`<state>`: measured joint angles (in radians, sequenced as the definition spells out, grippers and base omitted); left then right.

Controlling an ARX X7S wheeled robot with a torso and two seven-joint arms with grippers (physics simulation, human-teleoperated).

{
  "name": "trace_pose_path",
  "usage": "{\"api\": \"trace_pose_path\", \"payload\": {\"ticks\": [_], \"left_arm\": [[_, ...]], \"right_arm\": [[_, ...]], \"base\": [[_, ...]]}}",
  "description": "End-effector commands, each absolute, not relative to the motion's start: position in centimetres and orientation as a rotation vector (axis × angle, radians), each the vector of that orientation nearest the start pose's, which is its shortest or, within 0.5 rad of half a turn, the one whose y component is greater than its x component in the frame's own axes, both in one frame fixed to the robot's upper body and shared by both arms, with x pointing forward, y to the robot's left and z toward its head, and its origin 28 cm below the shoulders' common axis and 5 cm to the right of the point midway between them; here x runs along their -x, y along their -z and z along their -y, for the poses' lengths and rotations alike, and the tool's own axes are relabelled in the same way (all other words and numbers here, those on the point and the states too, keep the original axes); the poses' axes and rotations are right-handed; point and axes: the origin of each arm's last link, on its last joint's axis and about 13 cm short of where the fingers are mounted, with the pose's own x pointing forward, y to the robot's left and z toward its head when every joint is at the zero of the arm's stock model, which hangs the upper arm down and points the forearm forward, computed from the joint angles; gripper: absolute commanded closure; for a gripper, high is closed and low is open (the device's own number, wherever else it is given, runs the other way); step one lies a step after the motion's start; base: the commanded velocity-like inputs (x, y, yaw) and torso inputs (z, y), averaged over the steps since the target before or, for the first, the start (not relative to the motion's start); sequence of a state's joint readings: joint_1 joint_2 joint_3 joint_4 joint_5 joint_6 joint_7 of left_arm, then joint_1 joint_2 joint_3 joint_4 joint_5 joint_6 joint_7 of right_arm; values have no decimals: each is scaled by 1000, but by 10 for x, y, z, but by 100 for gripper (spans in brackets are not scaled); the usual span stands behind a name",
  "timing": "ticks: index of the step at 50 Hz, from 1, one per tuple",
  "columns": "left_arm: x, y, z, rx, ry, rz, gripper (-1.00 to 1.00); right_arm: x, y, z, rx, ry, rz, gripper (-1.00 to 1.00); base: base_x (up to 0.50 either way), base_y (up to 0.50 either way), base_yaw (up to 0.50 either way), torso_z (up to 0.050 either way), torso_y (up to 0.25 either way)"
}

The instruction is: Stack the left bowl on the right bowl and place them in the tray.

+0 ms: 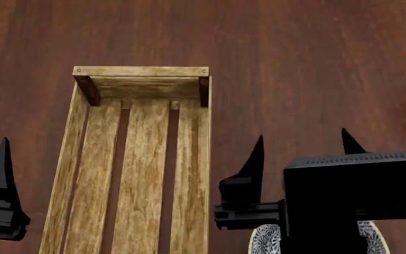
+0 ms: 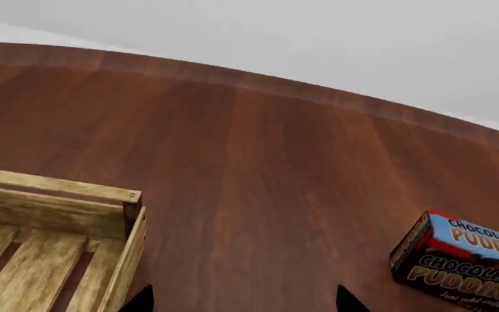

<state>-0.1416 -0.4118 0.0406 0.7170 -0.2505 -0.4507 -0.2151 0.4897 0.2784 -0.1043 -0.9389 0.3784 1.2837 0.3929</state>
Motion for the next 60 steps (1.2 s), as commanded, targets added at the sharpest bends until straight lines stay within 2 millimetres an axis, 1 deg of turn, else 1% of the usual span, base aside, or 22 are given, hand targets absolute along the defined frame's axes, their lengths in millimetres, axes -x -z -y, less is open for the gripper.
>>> {"api": "trace_pose_path", "payload": {"ticks": [1,5,9,18,28,36,44,60], "left_arm": [[-201,-167,-251,-173,-5,370,-100],[-201,-167,-252,-168,-6,363,-100],[-200,-168,-253,-168,-9,365,-100],[-201,-167,-252,-175,-5,355,-100],[-203,-164,-251,-188,4,348,-100],[-204,-161,-250,-197,12,347,-100],[-201,-164,-250,-196,12,346,-100],[-201,-162,-248,-206,20,344,-100]], "right_arm": [[-190,-216,108,262,44,21,-100],[-184,-221,110,264,35,-13,-100],[-179,-220,111,263,34,-38,-100],[-174,-205,115,254,11,-124,-100],[-170,-199,116,273,-28,-196,-100],[-165,-190,114,298,-62,-237,-100],[-162,-181,115,298,-83,-277,-100],[-161,-162,113,300,-142,-342,-100]], "base": [[0,0,0,0,0],[0,0,0,0,0],[0,0,0,0,0],[0,0,0,0,0],[0,0,0,0,0],[0,0,0,0,0],[0,0,0,0,0],[0,0,0,0,0]]}}
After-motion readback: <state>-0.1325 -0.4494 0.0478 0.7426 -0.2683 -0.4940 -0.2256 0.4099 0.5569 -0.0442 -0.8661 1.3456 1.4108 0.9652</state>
